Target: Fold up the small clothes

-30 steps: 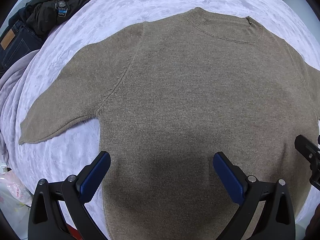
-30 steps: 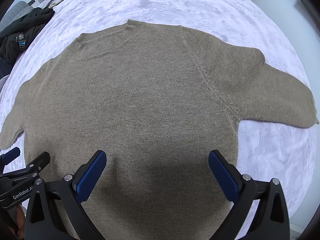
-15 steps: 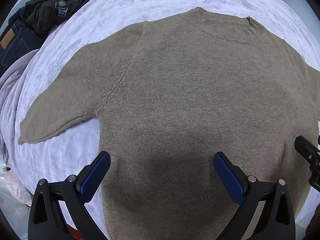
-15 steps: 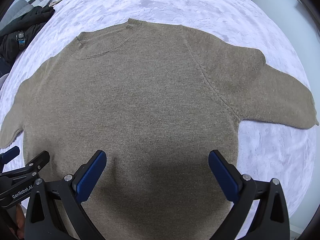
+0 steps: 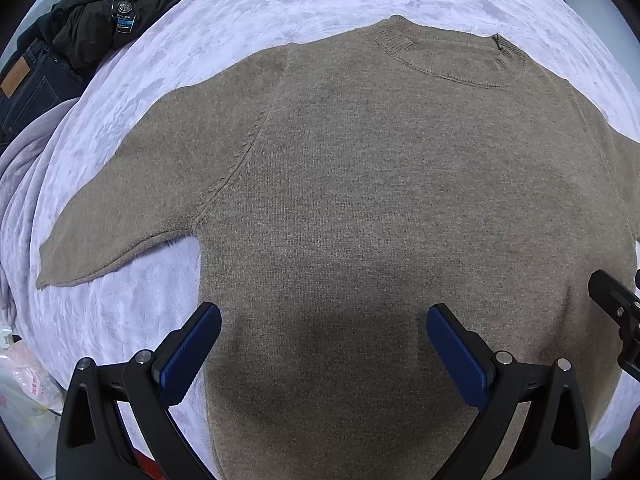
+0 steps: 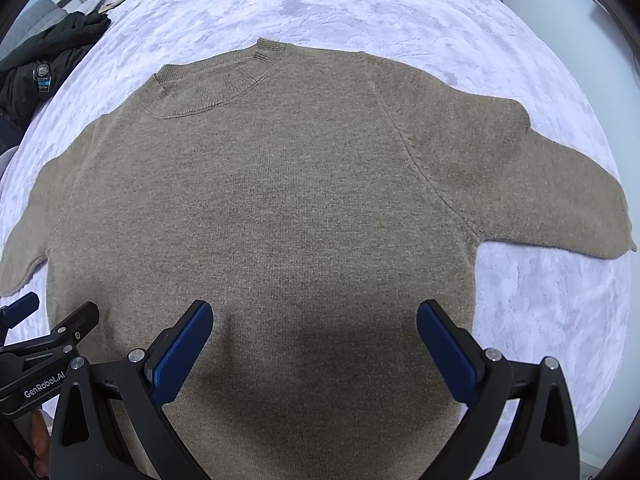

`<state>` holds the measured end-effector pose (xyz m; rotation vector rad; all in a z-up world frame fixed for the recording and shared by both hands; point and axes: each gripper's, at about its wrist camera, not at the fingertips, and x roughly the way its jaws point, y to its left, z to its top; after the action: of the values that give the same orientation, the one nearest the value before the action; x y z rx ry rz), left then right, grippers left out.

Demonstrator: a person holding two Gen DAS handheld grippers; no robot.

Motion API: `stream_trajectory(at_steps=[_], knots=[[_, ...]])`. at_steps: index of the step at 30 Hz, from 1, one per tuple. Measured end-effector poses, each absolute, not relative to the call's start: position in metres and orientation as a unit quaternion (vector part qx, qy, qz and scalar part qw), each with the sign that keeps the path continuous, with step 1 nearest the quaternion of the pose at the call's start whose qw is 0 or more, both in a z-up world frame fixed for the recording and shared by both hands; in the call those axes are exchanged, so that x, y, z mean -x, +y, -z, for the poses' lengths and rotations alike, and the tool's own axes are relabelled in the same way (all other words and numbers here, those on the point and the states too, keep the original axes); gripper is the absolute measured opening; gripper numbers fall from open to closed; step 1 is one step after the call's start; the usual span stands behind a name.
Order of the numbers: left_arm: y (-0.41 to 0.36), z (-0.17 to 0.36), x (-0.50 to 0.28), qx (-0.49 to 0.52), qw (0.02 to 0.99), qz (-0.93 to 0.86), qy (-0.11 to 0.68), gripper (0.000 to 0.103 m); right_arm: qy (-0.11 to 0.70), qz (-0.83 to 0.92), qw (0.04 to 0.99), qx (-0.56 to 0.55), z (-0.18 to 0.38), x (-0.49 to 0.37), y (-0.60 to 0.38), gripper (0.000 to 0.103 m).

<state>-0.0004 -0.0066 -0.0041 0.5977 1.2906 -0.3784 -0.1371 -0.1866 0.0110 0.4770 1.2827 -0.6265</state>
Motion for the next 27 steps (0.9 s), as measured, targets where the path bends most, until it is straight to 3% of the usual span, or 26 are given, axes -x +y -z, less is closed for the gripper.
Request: stream_trajectory(at_steps=[27], knots=[[-0.0101,0.0117,0.0032,-0.245,0.729,0.205,0.606,0.103,0.588,0.292,0.724,-0.212,-0.0129,0.1450,-0.1864,0.102]])
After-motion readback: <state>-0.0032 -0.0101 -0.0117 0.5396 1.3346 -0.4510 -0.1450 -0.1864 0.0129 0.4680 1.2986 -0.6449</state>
